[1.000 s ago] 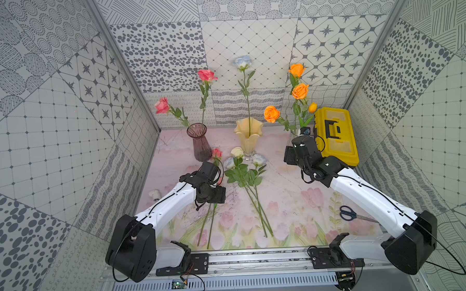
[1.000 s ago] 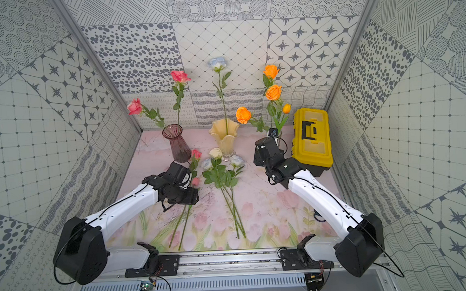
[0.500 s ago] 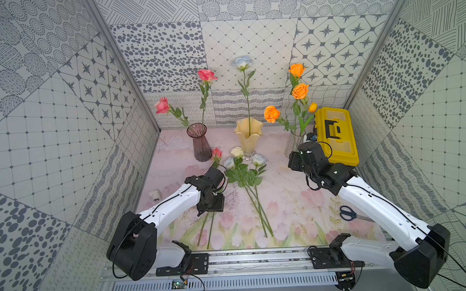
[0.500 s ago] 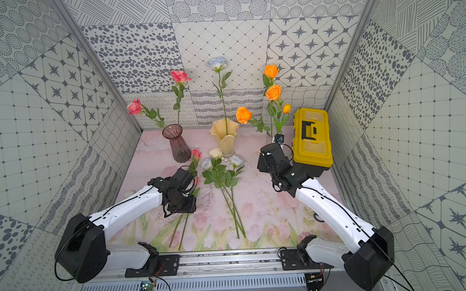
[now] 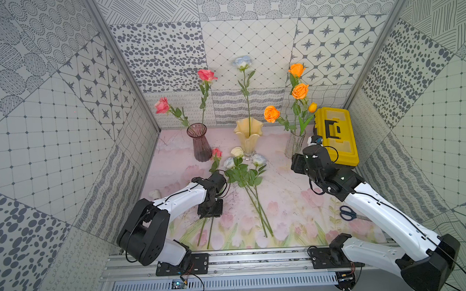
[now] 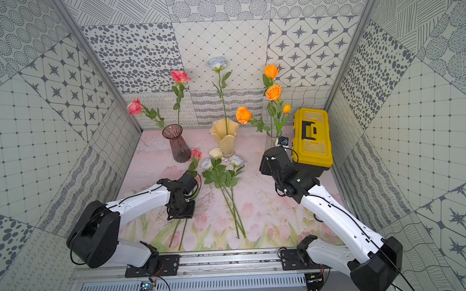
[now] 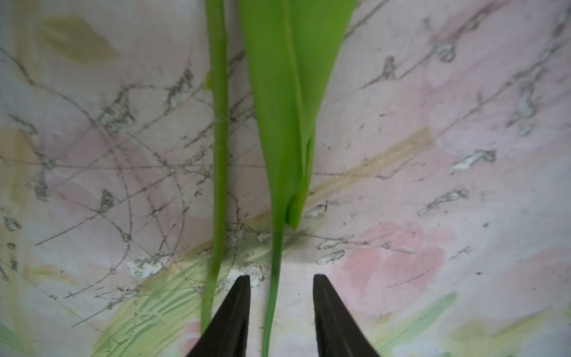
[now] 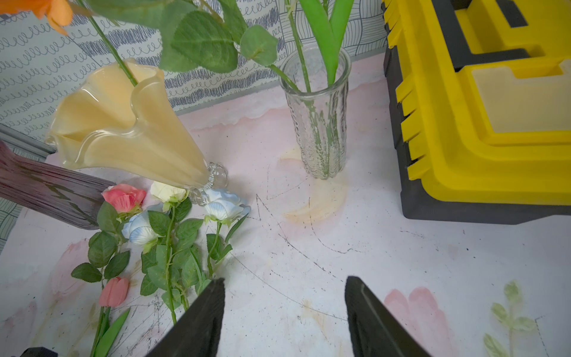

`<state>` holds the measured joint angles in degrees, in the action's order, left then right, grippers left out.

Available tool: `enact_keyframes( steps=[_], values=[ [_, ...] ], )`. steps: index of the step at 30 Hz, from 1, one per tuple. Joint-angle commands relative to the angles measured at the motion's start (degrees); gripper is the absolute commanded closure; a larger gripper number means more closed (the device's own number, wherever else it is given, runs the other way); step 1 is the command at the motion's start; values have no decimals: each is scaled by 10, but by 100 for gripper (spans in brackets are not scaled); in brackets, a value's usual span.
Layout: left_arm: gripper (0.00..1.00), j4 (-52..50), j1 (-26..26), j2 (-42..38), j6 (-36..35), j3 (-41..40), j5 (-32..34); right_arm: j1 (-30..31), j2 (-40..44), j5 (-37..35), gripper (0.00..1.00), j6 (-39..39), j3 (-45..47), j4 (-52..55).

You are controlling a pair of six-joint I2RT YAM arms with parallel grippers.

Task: Arrange the flowers in different vases according to their variety
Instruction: Pick up the flower at the center of the board.

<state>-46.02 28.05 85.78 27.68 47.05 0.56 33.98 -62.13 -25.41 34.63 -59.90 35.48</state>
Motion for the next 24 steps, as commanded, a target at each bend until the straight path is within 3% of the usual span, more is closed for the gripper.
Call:
enact_keyframes(
  steps=[1, 8, 10, 14, 24],
  values=[
    [65, 9, 1, 24, 6, 1, 5, 6, 18, -7, 34, 12, 8, 0],
    [71, 17, 1, 71, -2, 17, 9, 9, 26, -12, 35, 18, 13, 1],
    [77, 21, 1, 84, -3, 20, 4, 10, 27, -13, 35, 18, 13, 1],
    [100, 23, 2, 90, -4, 23, 3, 12, 29, -13, 35, 20, 18, 2],
    [100, 26, 5, -4, -11, 26, 44, 19, 33, 2, 34, 37, 42, 1]
  ],
)
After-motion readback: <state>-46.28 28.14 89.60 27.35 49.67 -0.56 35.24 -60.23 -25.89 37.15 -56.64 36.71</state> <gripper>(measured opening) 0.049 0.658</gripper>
